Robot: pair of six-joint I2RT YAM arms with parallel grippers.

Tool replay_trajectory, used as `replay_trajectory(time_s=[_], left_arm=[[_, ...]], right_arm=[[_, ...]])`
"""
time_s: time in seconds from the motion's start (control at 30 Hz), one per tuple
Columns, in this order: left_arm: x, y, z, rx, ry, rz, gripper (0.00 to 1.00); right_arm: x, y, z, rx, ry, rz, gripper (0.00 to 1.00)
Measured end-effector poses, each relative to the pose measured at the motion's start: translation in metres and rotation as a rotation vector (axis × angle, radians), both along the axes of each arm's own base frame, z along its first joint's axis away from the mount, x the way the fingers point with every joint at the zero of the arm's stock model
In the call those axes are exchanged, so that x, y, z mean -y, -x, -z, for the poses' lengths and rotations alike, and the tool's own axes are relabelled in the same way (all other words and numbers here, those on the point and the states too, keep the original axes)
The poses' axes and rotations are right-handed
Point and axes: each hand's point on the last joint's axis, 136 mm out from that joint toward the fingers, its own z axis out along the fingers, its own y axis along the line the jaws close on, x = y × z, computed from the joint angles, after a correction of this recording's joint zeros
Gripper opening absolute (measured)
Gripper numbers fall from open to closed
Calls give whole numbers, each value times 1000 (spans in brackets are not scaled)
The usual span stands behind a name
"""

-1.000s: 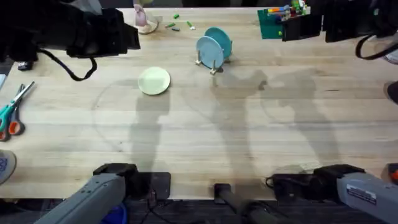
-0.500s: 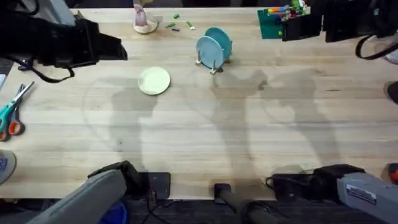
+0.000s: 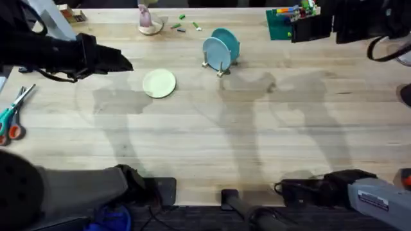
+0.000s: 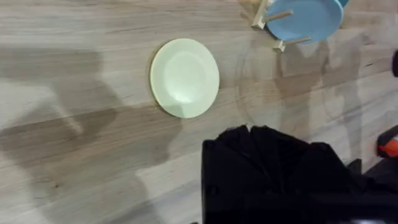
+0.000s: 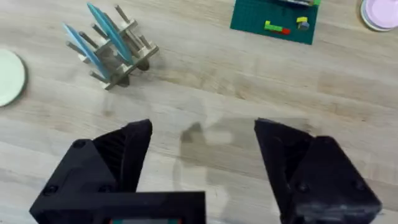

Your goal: Pick up the plates from the table one by one and place each into a slot on the dish rack.

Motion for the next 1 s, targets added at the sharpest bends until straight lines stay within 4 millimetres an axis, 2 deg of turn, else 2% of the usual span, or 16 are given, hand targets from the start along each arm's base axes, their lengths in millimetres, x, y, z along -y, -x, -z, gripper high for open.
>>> replay_trajectory(time_s=[0.17,0.33,0.57,1.0], left_arm=[[-8,-5,21,-22,47,11,42],[-7,-15,44,11,86,32,42],[-1,-12,81,1,134,38,42],[-4,-30,108,30,138,42,42]], right_arm=[[0,1,1,-4,1,0,993],[0,1,1,-4,1,0,993],[0,1,1,-4,0,0,993],[0,1,1,-4,1,0,995]])
